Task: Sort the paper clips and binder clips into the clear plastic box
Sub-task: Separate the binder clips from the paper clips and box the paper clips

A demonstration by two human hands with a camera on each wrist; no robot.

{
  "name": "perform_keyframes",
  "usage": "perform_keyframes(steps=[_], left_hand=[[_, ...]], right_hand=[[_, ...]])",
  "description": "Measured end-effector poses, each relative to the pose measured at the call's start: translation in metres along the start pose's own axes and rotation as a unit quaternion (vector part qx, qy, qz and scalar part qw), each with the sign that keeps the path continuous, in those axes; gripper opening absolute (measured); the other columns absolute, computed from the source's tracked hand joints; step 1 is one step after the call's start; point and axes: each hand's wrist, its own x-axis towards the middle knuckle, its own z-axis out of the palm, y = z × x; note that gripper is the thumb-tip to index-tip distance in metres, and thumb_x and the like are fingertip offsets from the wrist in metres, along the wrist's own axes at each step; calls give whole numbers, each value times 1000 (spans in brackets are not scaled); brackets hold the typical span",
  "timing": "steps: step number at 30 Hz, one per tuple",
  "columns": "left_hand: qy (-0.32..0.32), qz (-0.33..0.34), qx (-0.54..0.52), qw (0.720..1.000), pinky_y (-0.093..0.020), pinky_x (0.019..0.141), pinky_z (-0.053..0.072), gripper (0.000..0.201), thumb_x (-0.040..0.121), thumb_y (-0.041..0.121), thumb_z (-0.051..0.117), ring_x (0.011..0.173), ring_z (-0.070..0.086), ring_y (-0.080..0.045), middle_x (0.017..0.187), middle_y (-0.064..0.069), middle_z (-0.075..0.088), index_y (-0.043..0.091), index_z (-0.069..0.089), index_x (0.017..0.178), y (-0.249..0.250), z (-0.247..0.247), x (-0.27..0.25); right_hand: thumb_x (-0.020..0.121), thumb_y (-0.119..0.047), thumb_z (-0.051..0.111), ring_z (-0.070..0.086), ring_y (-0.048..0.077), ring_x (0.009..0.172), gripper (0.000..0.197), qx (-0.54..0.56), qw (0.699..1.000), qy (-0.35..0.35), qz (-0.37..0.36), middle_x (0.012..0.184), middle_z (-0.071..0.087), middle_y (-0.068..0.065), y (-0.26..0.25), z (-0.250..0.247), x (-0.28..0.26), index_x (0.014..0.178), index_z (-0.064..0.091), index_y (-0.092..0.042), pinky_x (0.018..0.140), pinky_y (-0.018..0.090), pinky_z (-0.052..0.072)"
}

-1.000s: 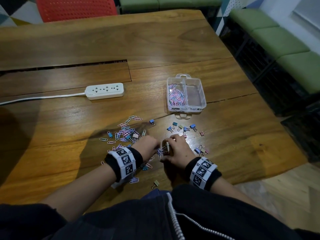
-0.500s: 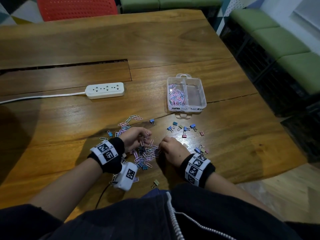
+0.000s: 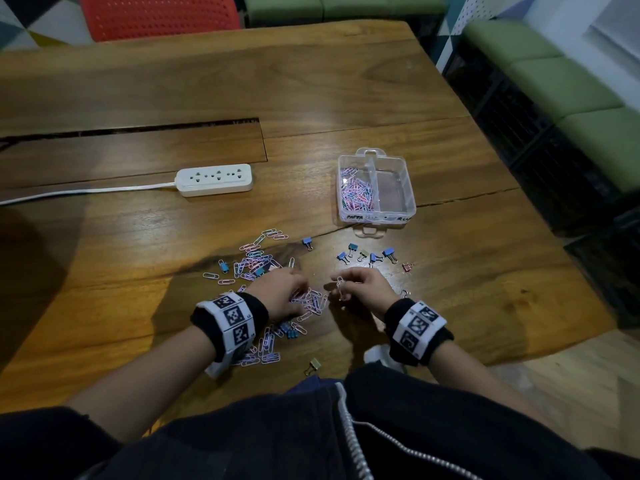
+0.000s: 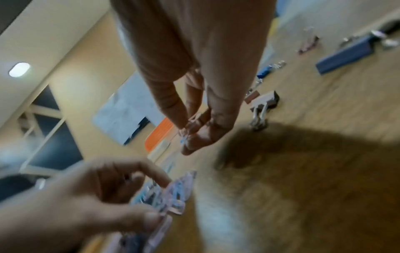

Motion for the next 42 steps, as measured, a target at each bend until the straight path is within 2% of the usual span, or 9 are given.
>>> perform_keyframes(steps=[7,11,16,22,25,28,34,37,42], left_hand=[[23,40,33,998,-28,87,46,25,92,32,47,102,54,-20,109,-6,56,11,57,104,1,6,4],[-13,-2,-166,986,-25,71,42,15,90,29,52,82,53,-19,86,-2,55,15,54,84,-8,1,8],[-66,-55,-386,918,-17,48,34,17,94,28,46,56,41,-7,74,5,49,22,49,78,-14,-15,3],[-81,-76,-713,692,-17,39,33,17,84,15,39,44,43,-9,60,-1,50,12,44,69,-19,-14,8],[-87,-80,-759,640,-15,36,34,25,83,11,27,40,45,-10,54,-2,54,11,43,64,-16,-12,9],[-76,-109,-701,701,-14,36,30,29,89,17,32,36,42,-8,50,2,53,12,46,64,-10,-10,10],[-26,-50,-149,987,-24,63,39,28,79,42,65,79,52,-15,84,3,54,17,53,86,5,-10,3],[-28,-12,62,998,-28,79,45,61,71,54,67,102,55,-18,111,0,56,16,48,115,10,-2,-1],[-21,19,90,996,-30,87,49,42,85,44,55,105,55,-19,116,-5,55,12,50,112,9,9,4]], right_hand=[[86,3,43,51,17,65,15,235,971,19,52,81,49,8,-6,4,1,76,51,-3,60,22,46],[81,-12,61,48,12,64,16,-55,997,31,-35,75,52,0,4,18,3,72,49,-14,62,22,43],[68,-33,74,41,17,105,51,-396,913,-23,-100,113,43,4,14,26,3,109,49,-17,95,33,40],[86,-6,50,43,25,109,28,-493,858,-57,-134,117,46,11,14,33,8,113,49,-8,98,35,40],[84,-2,53,42,26,108,30,-531,836,-54,-129,119,44,13,14,36,8,113,47,-4,99,37,40],[82,1,52,42,26,109,33,-541,828,-52,-137,119,43,12,15,37,5,114,46,-3,99,37,41],[83,-2,54,45,21,109,29,-493,860,-57,-120,119,46,9,14,31,2,111,49,-6,99,32,41],[90,-13,48,48,12,82,2,-373,922,-29,-96,92,53,1,11,23,-2,89,50,-12,80,25,41],[91,-15,46,45,7,66,19,-158,986,-28,-45,73,48,-5,4,1,-7,72,47,-19,60,16,37]])
